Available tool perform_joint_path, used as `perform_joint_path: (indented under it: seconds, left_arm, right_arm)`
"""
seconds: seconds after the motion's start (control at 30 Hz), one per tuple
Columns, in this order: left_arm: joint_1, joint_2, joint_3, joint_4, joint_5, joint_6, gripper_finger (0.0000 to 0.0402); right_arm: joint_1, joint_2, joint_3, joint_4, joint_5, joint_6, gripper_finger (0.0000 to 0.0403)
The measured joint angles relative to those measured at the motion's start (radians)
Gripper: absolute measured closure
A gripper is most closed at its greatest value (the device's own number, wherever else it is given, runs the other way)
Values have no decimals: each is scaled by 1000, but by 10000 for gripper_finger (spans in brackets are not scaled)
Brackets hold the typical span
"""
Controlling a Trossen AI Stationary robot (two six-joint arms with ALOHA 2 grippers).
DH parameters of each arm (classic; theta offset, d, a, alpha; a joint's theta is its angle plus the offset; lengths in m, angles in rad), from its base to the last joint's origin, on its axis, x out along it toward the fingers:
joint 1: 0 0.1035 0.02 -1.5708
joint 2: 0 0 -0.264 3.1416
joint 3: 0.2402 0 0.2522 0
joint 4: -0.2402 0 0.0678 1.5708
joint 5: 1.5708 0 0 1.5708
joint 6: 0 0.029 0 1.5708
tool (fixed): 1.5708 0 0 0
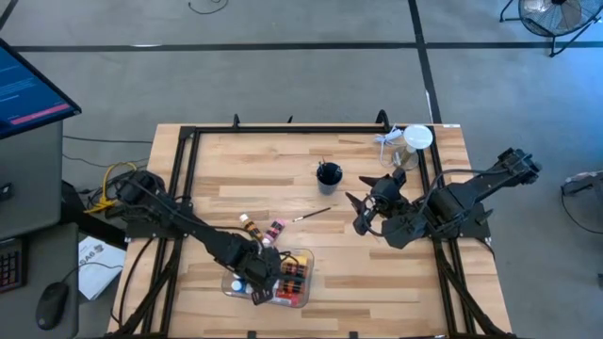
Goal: Pick & Place Paint Supplies
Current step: Put the small pink paint bottle into the transparent bin
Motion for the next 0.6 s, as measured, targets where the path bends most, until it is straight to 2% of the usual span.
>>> perform_joint_path:
  seconds: [0.13, 0.33, 0.5, 0.57, 0.6]
  left_arm:
    - [28, -28, 0, -5, -56, -6, 401]
    - [72, -169, 0, 4, -151, 23, 401]
    - [134, -298, 1, -17, -343, 24, 401]
    - [197, -318, 1, -17, -350, 24, 401]
    - [234, -319, 1, -17, -321, 24, 400]
  right_arm:
    - [11, 0, 0, 6, -34, -32, 148]
    - [54, 0, 0, 122, -93, -210, 148]
    - [54, 0, 0, 277, -283, -363, 148]
    - [45, 0, 0, 363, -397, -428, 148]
    - [38, 0, 0, 406, -454, -459, 148]
